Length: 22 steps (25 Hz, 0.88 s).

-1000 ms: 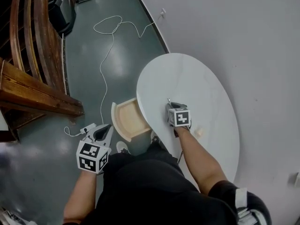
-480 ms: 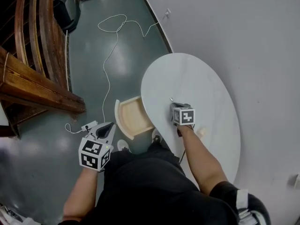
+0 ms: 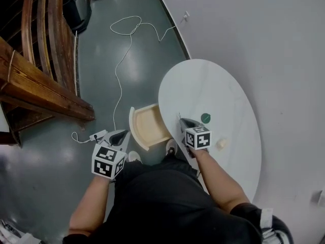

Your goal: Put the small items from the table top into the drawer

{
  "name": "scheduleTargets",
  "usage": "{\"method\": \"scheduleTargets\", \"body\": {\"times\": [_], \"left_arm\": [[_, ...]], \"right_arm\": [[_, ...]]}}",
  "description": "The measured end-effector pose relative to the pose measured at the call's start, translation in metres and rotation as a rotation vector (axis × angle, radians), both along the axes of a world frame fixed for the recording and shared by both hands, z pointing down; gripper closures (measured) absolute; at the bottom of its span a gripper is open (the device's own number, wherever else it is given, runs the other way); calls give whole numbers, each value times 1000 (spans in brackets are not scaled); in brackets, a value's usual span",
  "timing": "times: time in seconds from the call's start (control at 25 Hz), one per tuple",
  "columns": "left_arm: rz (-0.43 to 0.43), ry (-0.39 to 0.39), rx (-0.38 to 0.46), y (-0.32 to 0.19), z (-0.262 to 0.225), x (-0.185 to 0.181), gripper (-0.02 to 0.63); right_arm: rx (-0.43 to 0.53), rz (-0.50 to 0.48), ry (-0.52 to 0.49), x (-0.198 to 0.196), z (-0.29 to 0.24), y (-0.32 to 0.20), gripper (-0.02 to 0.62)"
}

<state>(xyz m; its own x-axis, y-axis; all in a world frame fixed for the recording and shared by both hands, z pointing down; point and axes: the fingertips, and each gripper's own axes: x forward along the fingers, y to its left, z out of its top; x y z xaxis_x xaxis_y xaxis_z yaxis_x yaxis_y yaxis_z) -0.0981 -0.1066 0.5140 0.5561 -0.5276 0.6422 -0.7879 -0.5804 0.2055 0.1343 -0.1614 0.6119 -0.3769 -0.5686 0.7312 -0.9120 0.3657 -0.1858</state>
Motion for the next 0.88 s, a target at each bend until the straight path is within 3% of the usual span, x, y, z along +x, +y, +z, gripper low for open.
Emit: {"method": "scheduleTargets", "body": {"times": [0.2,0.4,0.88], "left_arm": [[-8,-1,-41,7,18,-10,592],[-30,1,-63,12,26,-22,592],[-129,-24,-126,26,49,-68,592]], "right_arm": [[-12,-181,-80,-81,-6,28,580],[-69,-332,-44,-136,19,46,580],[-237,-301,83,-170,119,20,580]]}}
